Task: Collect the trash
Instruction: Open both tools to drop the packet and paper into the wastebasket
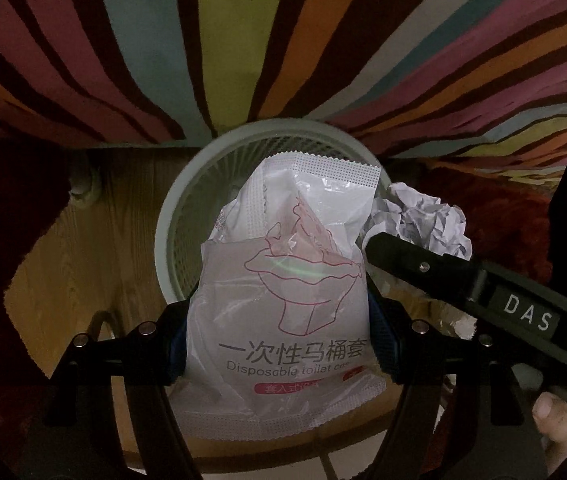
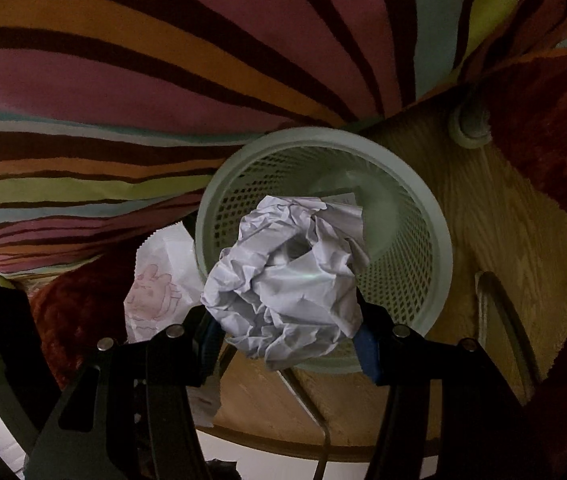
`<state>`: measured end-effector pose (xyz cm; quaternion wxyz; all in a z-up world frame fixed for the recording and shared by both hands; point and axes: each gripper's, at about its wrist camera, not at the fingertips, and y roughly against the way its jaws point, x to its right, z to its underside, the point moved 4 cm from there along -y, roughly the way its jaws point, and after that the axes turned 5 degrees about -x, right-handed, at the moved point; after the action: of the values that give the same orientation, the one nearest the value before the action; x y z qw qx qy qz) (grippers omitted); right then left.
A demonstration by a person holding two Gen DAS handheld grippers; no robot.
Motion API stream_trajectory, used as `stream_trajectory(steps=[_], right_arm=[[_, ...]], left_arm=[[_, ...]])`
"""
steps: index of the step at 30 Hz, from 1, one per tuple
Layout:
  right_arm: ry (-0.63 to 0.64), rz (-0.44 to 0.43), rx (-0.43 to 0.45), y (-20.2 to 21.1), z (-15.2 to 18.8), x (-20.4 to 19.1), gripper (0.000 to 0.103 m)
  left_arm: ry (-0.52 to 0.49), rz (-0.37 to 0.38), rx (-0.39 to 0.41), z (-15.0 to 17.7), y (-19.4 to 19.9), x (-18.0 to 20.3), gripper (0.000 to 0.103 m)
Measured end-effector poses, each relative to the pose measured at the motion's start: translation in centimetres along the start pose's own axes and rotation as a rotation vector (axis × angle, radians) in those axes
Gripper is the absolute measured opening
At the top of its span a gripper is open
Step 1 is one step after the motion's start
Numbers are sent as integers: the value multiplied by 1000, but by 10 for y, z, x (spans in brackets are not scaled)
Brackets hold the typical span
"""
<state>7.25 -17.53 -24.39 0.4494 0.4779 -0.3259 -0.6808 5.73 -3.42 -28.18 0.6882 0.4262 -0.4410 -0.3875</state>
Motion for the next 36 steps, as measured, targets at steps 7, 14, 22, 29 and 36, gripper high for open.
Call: stream_trajectory(steps=[7,14,22,29,36], right_arm=[[-34,8,-48,-17,-6,9,53],[-84,22,-100,-41,-11,17,53],[-111,58,-133,-55,-13,23,54],[-155,60,-148,-70,-14,29,95],[-167,82,-116,-71,-14,35,95]], left_arm=[[24,-2,-47,-3,-14,-3,70],[33,-18,-118,-3,-31,-3,70],[58,-15,-167,-6,-48,-6,70],[109,-42,-201,-5,-58,-16,86],[154,-29,-179,-4,-56,-22,86]])
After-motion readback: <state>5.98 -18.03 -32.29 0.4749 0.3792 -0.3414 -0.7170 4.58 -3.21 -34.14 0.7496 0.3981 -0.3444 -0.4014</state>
